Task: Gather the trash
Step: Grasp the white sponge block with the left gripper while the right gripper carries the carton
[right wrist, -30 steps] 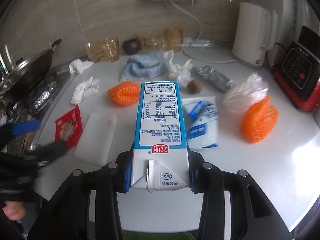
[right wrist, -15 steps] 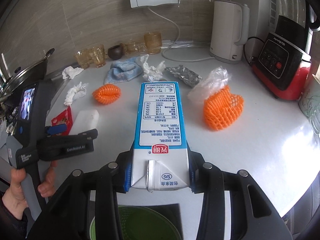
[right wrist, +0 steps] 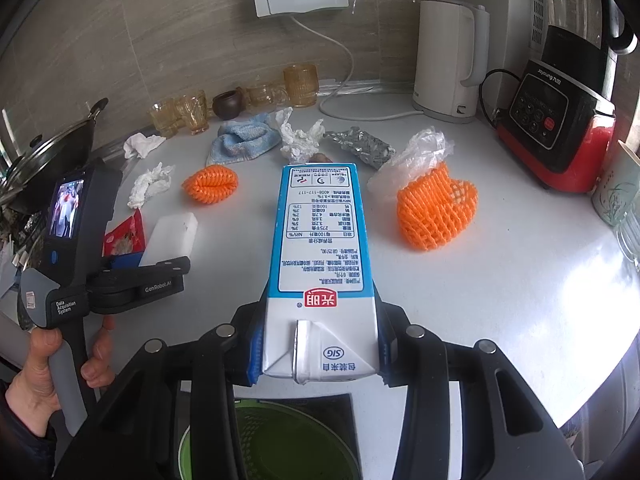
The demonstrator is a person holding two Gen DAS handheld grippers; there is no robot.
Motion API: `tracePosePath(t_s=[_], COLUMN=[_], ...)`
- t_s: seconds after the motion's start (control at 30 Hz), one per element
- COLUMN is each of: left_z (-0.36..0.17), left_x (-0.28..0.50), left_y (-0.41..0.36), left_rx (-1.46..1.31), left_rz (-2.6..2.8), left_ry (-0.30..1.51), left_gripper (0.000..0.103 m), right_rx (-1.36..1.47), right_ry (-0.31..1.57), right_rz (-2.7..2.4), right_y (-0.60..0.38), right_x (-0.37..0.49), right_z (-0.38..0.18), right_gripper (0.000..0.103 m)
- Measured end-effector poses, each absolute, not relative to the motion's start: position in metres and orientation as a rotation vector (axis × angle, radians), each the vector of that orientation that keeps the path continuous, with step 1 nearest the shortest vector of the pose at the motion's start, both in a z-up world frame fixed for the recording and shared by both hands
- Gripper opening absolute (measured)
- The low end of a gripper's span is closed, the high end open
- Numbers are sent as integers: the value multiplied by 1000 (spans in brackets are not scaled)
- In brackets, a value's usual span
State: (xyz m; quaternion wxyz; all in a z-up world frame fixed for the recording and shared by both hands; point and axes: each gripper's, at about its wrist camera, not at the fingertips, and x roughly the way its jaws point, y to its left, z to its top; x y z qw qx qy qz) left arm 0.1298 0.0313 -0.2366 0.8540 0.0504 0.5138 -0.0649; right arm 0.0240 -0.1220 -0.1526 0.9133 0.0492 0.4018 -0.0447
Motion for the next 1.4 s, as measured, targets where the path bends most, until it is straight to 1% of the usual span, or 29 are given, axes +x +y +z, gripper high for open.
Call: tracePosePath(t_s=[0.33, 0.5, 0.67, 0.87, 1.0, 1.13, 1.17, 1.2, 1.23, 1.4], left_z=[-216, -191, -176, -196, -213, -230, -236, -241, -243, -243], left_x=[115, 76, 10, -62, -90, -106, -110, -113, -115, -124], left_y=[30, 32, 28, 20, 17, 9, 7, 5, 3, -2], left_rx=[140, 159, 187, 246, 242, 247, 247, 250, 254, 252], left_rz=[-151, -222, -338, -421, -418, -418, -419, -419, -414, -405], left_ry=[1002, 970, 989, 1082, 1139, 1200, 1226, 1252, 1263, 1261], left_gripper=[59, 59, 59, 59, 60, 63, 65, 72, 76, 84], right_rx=[112, 72, 77, 92, 96, 82, 76, 70, 66, 63], right_ry=[818, 806, 812, 825, 839, 855, 858, 859, 860, 865], right_rz=[-83, -49, 0, 16, 29, 48, 51, 57, 66, 99], right_y=[-123, -117, -115, -126, -136, -141, -141, -141, -141, -139], right_x=[14, -9, -49, -95, -113, -122, -124, -125, -126, -127], right_z=[-150, -139, -132, -132, -135, -137, -137, -138, -138, -140], right_gripper=[42, 42, 42, 42, 42, 42, 42, 42, 42, 42])
